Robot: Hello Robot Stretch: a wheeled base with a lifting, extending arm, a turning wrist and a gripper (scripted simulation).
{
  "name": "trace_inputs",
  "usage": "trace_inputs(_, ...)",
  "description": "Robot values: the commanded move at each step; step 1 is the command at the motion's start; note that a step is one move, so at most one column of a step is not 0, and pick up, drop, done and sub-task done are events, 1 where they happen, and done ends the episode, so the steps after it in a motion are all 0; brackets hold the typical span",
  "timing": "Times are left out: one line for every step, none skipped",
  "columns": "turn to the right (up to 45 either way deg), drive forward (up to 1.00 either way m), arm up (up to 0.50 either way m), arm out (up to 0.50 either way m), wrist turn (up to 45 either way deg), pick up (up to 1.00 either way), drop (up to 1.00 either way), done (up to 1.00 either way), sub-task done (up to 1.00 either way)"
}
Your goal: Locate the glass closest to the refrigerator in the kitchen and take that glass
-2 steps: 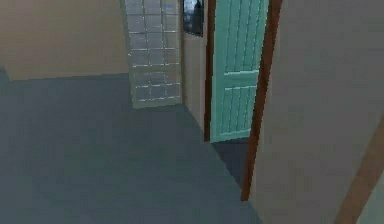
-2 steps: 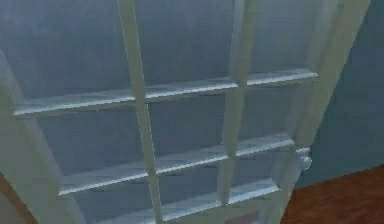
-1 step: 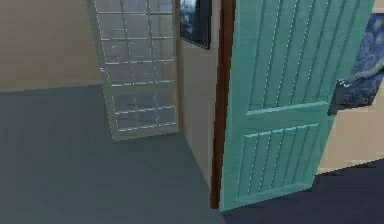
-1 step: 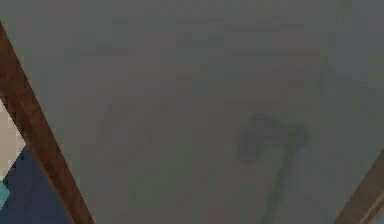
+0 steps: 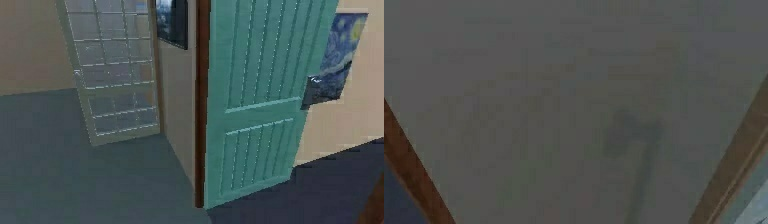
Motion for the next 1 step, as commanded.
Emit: trace_inputs(0.0, 0.40, 0.00, 0.00, 0.0, 0.00, 0.00, 0.00, 0.00)
